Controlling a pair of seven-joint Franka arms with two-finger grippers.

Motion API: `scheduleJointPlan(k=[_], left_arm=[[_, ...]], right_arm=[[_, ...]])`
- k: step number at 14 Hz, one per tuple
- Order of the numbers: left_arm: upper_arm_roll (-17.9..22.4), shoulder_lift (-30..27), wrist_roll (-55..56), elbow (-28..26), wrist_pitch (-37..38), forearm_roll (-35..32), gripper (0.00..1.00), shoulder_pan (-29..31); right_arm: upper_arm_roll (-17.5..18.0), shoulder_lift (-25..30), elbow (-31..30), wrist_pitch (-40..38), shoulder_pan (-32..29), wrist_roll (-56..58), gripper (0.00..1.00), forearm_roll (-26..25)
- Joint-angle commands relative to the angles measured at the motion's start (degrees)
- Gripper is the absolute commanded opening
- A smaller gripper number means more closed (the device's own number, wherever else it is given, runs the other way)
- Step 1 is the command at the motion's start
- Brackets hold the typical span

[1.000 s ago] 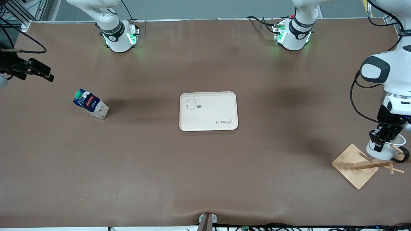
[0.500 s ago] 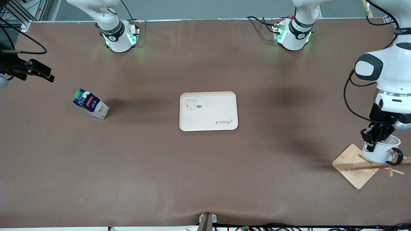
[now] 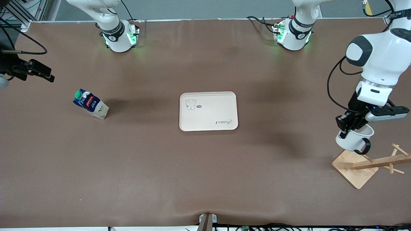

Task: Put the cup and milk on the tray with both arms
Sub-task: 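Grasp the mug rim with the left gripper and lift it off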

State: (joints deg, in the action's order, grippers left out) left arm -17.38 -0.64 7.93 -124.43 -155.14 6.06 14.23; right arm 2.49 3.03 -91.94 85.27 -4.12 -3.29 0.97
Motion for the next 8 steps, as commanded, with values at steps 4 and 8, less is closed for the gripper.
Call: scheduleJointPlan(k=[4,8], left_arm=[[-7.3,-1.0,5.2,5.8,19.4,1.1,0.00,0.2],[-13.0,1.7,13.0,9.5,26.7,0.9,0.00,0.0]], right_arm=[[0.6,-0.8,1.4,-0.5,-0.9,0.2,1.00,-0.2],[0.7,-0.8,1.4,-0.5,-0.8,0.1,1.00,-0.2]])
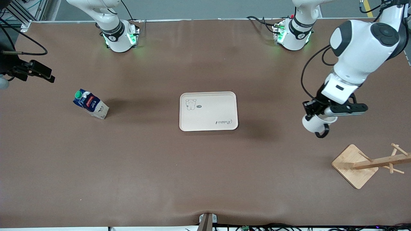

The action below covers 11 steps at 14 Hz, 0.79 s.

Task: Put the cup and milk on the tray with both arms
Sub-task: 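Grasp the mug rim with the left gripper and lift it off, then carry the mug to the tray while the right gripper reaches the carton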

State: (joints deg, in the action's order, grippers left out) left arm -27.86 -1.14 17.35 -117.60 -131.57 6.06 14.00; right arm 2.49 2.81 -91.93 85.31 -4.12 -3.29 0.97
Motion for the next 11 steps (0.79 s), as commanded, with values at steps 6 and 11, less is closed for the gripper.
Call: scheduleJointPlan(k=[6,11], left_arm=[[-10.9,9.6,22.4,3.2,4.1,0.4,0.00,-4.4],[-11.0,19.7,44.5,6.4,3.9,-13.9,0.00,-16.2]], right_arm=[[0.7,-0.7,1.5,-0.4,-0.8,0.1,1.00,-0.1],[0.7,-0.7,1.4,-0.4,-1.1,0.1,1.00,-0.1]])
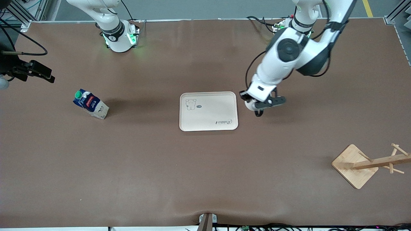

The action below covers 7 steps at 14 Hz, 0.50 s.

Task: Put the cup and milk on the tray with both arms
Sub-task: 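Carry the mug to the tray while the right gripper reaches the carton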

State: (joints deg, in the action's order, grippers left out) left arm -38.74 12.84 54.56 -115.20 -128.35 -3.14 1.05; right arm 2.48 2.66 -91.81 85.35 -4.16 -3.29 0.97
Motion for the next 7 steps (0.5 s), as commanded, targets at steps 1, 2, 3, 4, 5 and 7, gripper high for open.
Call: scheduleJointPlan(k=[1,2,3,4,5,7], left_arm=[[0.1,8.7,11.5,5.2,0.6,-7.4,0.00,-5.3],[0.1,11.0,15.9,6.3,0.6,-10.9,0.00,-6.6],[0.1,13.7,19.2,8.0,0.6,-14.0,0.00,-7.5],[0.1,16.2,22.2,9.8,0.6,-15.6,0.00,-8.8],[0.2,19.0,24.3,12.3,0.6,-16.8,0.00,-10.6],[0.7,23.9,27.6,16.7,0.6,-19.4,0.00,-12.4]], right_arm=[[0.7,-0.6,1.3,-0.5,-0.9,0.1,1.00,-0.1],[0.7,-0.7,1.3,-0.3,-0.9,0.1,1.00,-0.1],[0.7,-1.1,1.5,-0.2,-0.6,0.3,1.00,-0.2],[0.7,-1.9,1.6,-0.1,-0.3,0.1,1.00,-0.2],[0.7,-2.7,2.0,0.1,-0.5,0.2,1.00,-0.3],[0.8,-4.0,3.2,-0.1,-0.6,0.7,1.00,-0.2]])
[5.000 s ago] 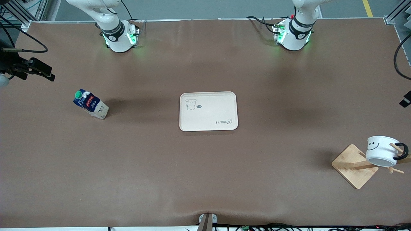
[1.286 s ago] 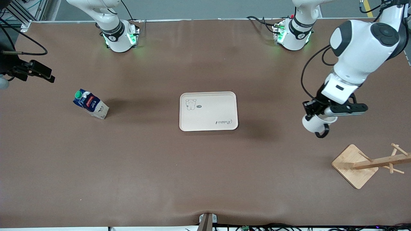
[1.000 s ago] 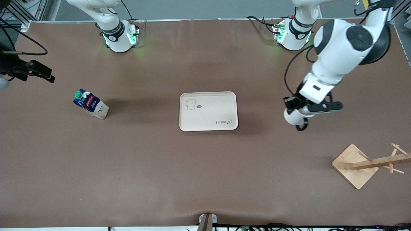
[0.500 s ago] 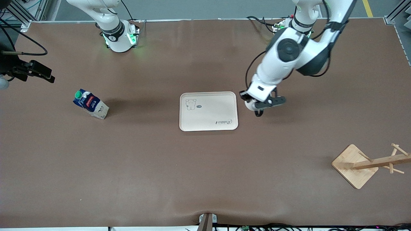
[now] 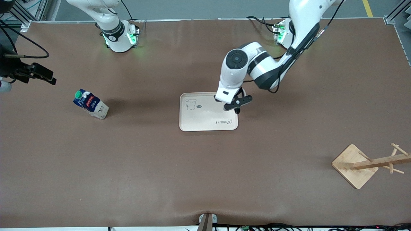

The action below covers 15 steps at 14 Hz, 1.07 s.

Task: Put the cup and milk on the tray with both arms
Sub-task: 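Carry the mug to the tray while the right gripper reaches the carton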

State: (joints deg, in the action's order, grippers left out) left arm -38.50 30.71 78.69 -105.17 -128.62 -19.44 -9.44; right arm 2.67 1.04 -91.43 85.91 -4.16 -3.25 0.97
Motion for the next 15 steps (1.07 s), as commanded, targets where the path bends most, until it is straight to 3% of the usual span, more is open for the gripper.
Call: scheduleJointPlan(k=[1,6,10,11,13,15], left_arm=[[0.4,7.9,5.1,8.3,0.9,-4.5,0.00,-2.8],[2.6,10.7,11.5,8.0,0.9,-9.5,0.00,-5.1],[2.6,11.0,12.0,8.0,0.9,-9.5,0.00,-5.6],[2.6,11.1,11.8,8.2,0.9,-9.5,0.20,-5.5],[2.6,10.9,10.5,8.6,0.9,-9.8,1.00,-5.3],[2.6,10.4,11.0,10.3,1.4,-10.4,1.00,-4.8]], right_arm=[[0.6,-2.9,3.2,-0.7,-0.5,0.8,1.00,-0.3],[0.4,-13.2,6.0,-0.4,-1.8,10.3,1.00,-2.5],[0.4,-14.4,5.9,0.5,-1.4,11.5,1.00,-3.2],[0.5,-14.7,6.0,0.6,-1.5,11.5,1.00,-2.6],[0.4,-16.1,5.4,1.0,-2.7,10.6,1.00,0.4],[0.3,-18.1,4.4,-1.9,-4.8,5.8,1.00,2.8]])
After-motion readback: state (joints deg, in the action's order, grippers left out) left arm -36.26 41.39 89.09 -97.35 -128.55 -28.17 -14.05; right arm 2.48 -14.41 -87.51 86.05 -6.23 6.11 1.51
